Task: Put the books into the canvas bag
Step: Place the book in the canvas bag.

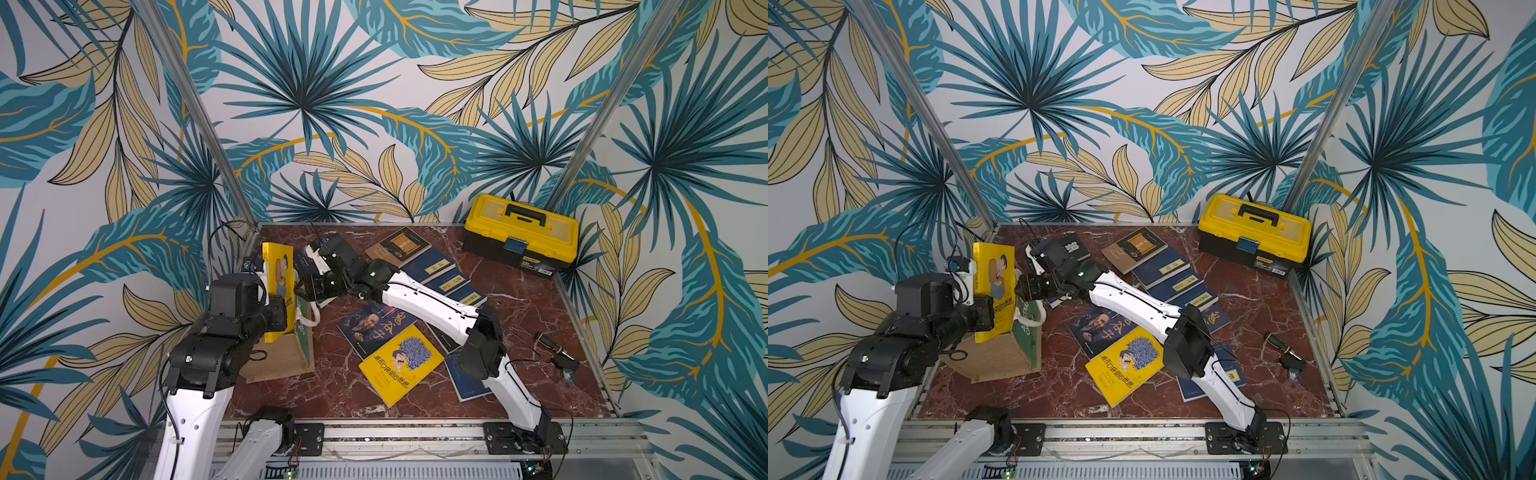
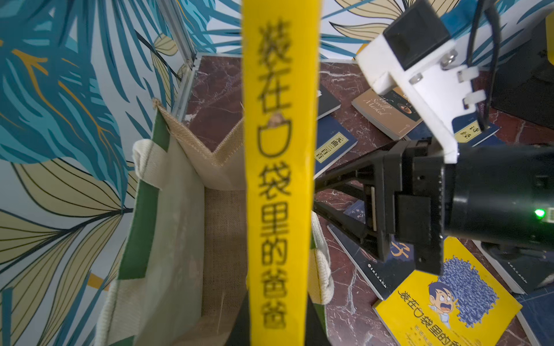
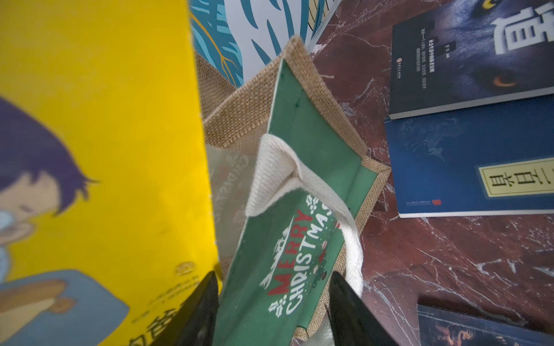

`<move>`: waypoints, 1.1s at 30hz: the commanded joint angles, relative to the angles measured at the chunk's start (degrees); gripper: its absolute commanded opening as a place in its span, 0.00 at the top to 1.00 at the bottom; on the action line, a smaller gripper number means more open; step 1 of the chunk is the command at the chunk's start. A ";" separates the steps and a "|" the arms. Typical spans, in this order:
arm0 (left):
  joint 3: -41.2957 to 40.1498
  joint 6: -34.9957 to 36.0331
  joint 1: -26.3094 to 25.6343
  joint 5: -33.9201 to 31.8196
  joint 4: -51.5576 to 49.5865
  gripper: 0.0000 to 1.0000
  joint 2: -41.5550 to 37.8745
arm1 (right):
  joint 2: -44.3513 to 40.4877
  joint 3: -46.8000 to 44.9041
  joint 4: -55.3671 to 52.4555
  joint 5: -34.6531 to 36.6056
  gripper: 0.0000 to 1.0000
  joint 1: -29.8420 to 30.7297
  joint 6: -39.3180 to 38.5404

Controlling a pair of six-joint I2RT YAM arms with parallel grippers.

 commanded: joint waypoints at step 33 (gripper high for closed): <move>-0.24 -0.37 0.25 6.64 -7.19 1.00 5.59 | -9.03 -12.77 4.61 4.73 1.00 -1.02 2.68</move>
